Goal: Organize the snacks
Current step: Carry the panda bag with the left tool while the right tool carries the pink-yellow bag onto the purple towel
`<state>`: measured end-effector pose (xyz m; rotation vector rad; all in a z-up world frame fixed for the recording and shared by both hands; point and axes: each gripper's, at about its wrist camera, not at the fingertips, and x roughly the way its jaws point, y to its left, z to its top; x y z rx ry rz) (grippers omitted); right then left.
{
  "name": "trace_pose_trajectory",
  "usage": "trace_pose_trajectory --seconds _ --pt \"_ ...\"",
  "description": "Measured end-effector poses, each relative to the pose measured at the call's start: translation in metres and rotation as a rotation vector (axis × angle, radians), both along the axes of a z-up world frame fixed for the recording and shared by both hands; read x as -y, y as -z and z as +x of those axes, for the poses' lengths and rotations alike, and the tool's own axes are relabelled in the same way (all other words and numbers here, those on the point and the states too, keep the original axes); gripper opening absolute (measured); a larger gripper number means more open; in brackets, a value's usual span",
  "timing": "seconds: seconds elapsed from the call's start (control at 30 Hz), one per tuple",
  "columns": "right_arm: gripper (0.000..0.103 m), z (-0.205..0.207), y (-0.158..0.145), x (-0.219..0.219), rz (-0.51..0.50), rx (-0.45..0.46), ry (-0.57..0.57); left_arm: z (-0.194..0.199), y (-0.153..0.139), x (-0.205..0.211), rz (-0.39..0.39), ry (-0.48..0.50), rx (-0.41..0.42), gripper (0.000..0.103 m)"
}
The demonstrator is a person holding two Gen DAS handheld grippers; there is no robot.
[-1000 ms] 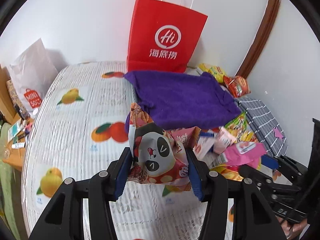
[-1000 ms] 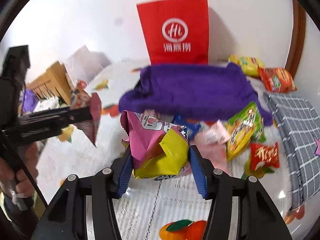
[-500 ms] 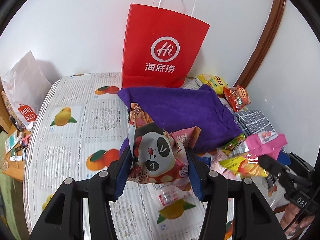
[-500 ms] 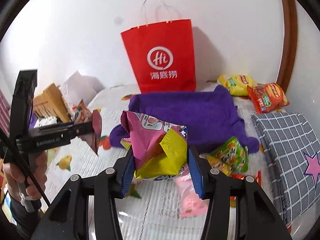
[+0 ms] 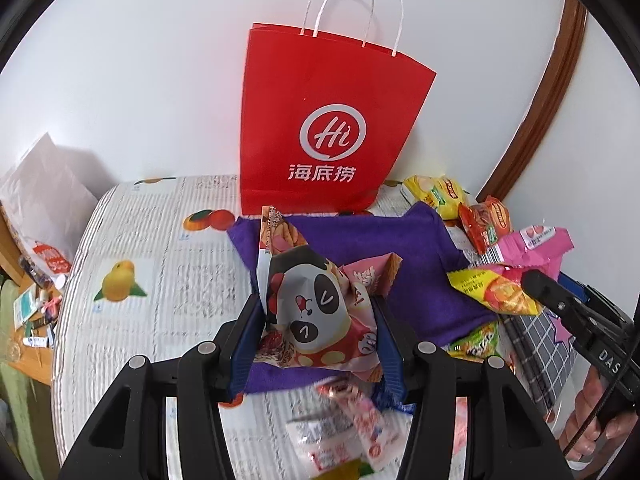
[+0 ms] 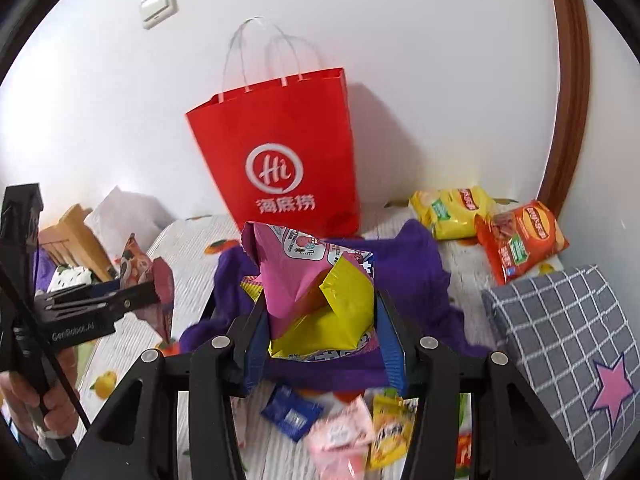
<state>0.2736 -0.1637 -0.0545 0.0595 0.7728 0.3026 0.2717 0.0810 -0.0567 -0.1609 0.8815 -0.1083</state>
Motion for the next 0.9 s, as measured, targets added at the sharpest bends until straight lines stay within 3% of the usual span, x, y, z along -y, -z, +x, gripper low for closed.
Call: trace_pose_trajectory --seconds 0.2,0.37,0.7,0.9 --pt "0.049 0.037 0.002 -0.003 0.009 -0.011 0.006 0.031 0.002 0.007 0.003 0.000 -0.007 0.051" --pt "0.048 0.073 0.002 -0.008 0.009 -0.018 0.006 0.058 0.001 0.004 -0.049 -0.024 -0.002 0.051" --pt "0.048 0.117 0.024 -0.024 -0.013 -0.052 -0.014 0.090 0.027 -0.007 0.002 -0.091 -0.017 0.051" --pt "0.048 0.129 0.039 -0.024 -0.013 -0.073 -0.007 0.100 0.039 -0.009 0.009 -0.077 -0.043 0.051"
